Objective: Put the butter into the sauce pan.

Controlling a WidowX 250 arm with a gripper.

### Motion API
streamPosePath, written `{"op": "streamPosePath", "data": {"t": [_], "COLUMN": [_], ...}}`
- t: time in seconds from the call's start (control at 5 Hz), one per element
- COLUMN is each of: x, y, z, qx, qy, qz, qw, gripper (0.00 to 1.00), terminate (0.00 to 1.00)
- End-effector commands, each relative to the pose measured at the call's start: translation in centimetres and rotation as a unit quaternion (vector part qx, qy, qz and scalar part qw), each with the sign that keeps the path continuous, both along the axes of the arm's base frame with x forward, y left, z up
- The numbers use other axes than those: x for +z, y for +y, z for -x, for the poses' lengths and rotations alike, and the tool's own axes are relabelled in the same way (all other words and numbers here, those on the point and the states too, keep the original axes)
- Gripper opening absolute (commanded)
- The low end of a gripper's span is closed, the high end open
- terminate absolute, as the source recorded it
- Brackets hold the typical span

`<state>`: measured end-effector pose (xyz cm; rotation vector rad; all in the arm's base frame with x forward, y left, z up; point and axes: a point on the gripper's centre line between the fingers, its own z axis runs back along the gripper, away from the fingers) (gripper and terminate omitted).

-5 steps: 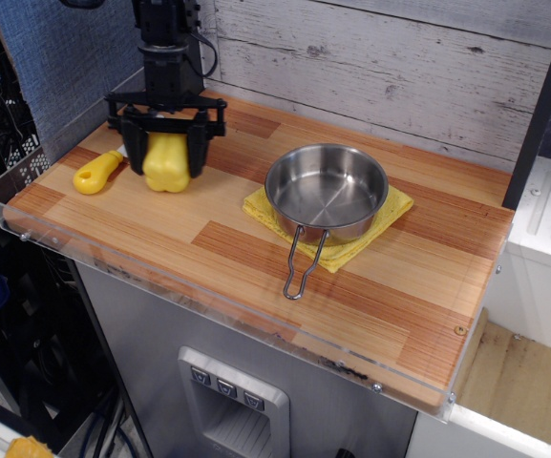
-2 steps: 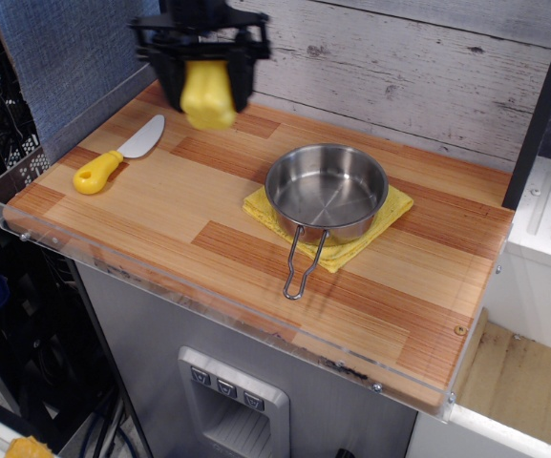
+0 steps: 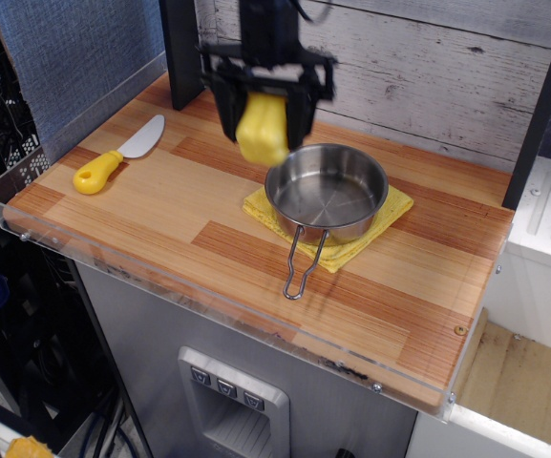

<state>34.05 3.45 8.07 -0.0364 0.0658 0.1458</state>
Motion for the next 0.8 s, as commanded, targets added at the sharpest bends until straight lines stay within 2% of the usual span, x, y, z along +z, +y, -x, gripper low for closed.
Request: {"op": "streamPosePath", "data": {"t": [0.0, 0.2, 0.6], "x": [-1.8, -2.7, -2.5], "y": [-0.6, -1.9, -3.7], "z": [1.1, 1.4, 1.7], "qx": [-0.044, -0.066, -0.098], "qy": [0.024, 0.036, 0.021], "qz": [-0.03, -0.038, -0.047], "qw": [0.9983, 0.9964, 0.9939], "gripper": [0.0, 0.0, 0.0], "terminate": [0.0, 0.0, 0.0]}}
